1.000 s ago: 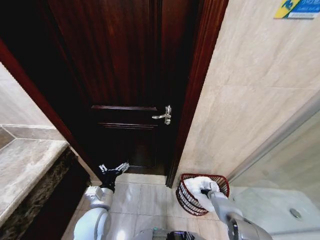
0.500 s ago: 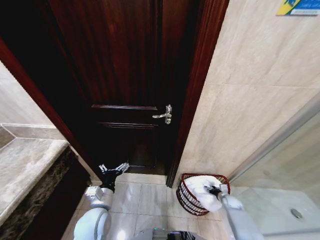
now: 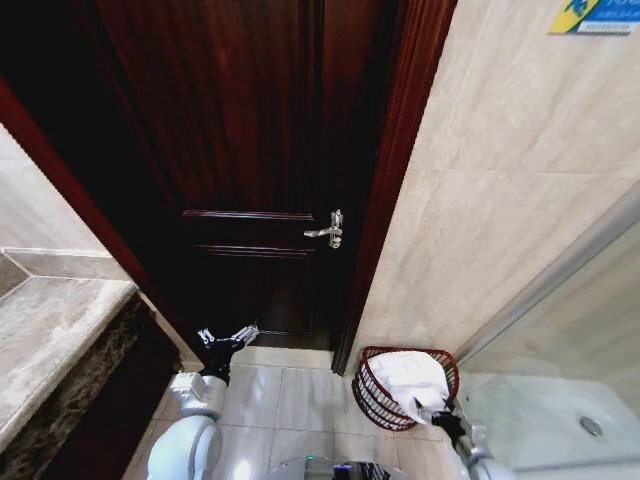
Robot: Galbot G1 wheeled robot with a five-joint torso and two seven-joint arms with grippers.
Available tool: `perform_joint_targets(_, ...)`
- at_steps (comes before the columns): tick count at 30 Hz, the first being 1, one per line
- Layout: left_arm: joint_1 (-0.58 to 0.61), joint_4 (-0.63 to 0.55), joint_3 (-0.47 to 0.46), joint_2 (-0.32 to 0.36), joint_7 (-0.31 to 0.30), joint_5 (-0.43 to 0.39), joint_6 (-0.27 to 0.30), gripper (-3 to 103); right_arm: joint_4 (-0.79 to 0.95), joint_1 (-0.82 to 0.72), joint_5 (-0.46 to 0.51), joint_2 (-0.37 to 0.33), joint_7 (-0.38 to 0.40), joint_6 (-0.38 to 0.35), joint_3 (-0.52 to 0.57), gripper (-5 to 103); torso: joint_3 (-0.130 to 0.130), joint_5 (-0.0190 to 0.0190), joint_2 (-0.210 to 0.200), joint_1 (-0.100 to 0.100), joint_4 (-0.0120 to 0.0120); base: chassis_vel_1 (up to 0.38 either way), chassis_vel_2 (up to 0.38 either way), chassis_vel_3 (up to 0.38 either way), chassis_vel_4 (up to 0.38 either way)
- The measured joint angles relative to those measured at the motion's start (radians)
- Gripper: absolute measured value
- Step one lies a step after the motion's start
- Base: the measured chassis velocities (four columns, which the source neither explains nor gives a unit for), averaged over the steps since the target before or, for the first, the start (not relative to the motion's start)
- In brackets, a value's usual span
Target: Discard the used towel into the hamper.
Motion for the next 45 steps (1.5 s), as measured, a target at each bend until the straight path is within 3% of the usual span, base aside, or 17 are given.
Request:
perform_joint_targets(5, 0.000, 0.000, 0.000, 0.000, 0.000, 0.000, 0.000, 100, -0.103, 0.081, -0.028, 0.009, 0.016, 0.007, -0.013, 100, 0.000, -0.0005, 0.001, 0.000, 0.0003, 0.000, 0.000, 0.000, 0.000)
perform_joint_targets(9, 0.000, 0.000, 0.000, 0.000, 0.000, 0.000, 0.000, 100, -0.230, 0.168, -0.029, -0.003, 0.025, 0.013, -0.019, 89, 0.001, 0.0001, 0.001, 0.001, 0.0002, 0.000, 0.000, 0.000, 0.000)
perform_joint_targets(11, 0.000, 0.000, 0.000, 0.000, 0.000, 0.000, 0.000, 100, -0.262, 0.207, -0.017, -0.017, 0.027, -0.007, -0.025, 79, 0.001, -0.0002, 0.002, 0.001, 0.0001, 0.000, 0.000, 0.000, 0.000)
perform_joint_targets(13, 0.000, 0.000, 0.000, 0.000, 0.000, 0.000, 0.000, 100, -0.266, 0.217, -0.015, -0.020, 0.027, -0.013, -0.028, 79, 0.001, 0.0001, 0.002, 0.001, 0.0000, 0.000, 0.000, 0.000, 0.000)
perform_joint_targets(16, 0.000, 0.000, 0.000, 0.000, 0.000, 0.000, 0.000, 100, -0.263, 0.248, -0.011, -0.034, 0.025, -0.034, -0.037, 62, 0.001, -0.0001, 0.002, 0.001, -0.0001, 0.000, 0.000, 0.000, 0.000)
perform_joint_targets(18, 0.000, 0.000, 0.000, 0.000, 0.000, 0.000, 0.000, 100, -0.276, 0.266, -0.013, -0.038, 0.024, -0.040, -0.042, 57, 0.001, -0.0002, 0.003, 0.001, -0.0002, 0.000, 0.000, 0.000, 0.000)
perform_joint_targets(21, 0.000, 0.000, 0.000, 0.000, 0.000, 0.000, 0.000, 100, -0.381, 0.347, -0.037, -0.047, 0.015, -0.048, -0.056, 41, 0.002, 0.0000, 0.003, 0.001, -0.0002, 0.000, 0.000, 0.000, 0.000)
perform_joint_targets(22, 0.000, 0.000, 0.000, 0.000, 0.000, 0.000, 0.000, 100, -0.381, 0.347, -0.037, -0.047, 0.015, -0.048, -0.056, 41, 0.002, 0.0000, 0.003, 0.001, -0.0002, 0.000, 0.000, 0.000, 0.000)
perform_joint_targets(23, 0.000, 0.000, 0.000, 0.000, 0.000, 0.000, 0.000, 100, -0.427, 0.378, -0.053, -0.048, 0.011, -0.044, -0.059, 41, 0.002, -0.0004, 0.003, 0.001, 0.0000, 0.000, 0.000, 0.000, 0.000)
perform_joint_targets(29, 0.000, 0.000, 0.000, 0.000, 0.000, 0.000, 0.000, 100, -0.758, 0.568, -0.144, -0.027, -0.021, 0.000, -0.059, 15, 0.002, -0.0010, 0.003, 0.002, -0.0002, 0.000, 0.000, 0.000, 0.000)
perform_joint_targets(32, 0.000, 0.000, 0.000, 0.000, 0.000, 0.000, 0.000, 100, -0.849, 0.627, -0.170, -0.016, -0.028, 0.005, -0.051, 9, 0.002, -0.0025, 0.004, 0.001, 0.0001, 0.000, 0.000, 0.000, 0.000)
perform_joint_targets(36, 0.000, 0.000, 0.000, 0.000, 0.000, 0.000, 0.000, 100, -0.925, 0.681, -0.195, -0.001, -0.028, 0.006, -0.044, 8, 0.002, -0.0008, 0.004, 0.002, 0.0000, 0.000, 0.000, 0.000, 0.000)
perform_joint_targets(39, 0.000, 0.000, 0.000, 0.000, 0.000, 0.000, 0.000, 100, -0.874, 0.659, -0.161, -0.001, -0.029, -0.032, -0.053, 8, 0.002, -0.0003, 0.004, 0.002, -0.0002, 0.000, 0.000, 0.000, 0.000)
perform_joint_targets(44, 0.000, 0.000, 0.000, 0.000, 0.000, 0.000, 0.000, 100, -0.660, 0.556, -0.105, -0.031, -0.037, -0.077, -0.089, 28, 0.002, 0.0013, 0.003, 0.002, 0.0004, 0.000, 0.000, 0.000, 0.000)
perform_joint_targets(45, 0.000, 0.000, 0.000, 0.000, 0.000, 0.000, 0.000, 100, -0.660, 0.556, -0.105, -0.031, -0.037, -0.077, -0.089, 28, 0.002, 0.0013, 0.003, 0.002, 0.0004, 0.000, 0.000, 0.000, 0.000)
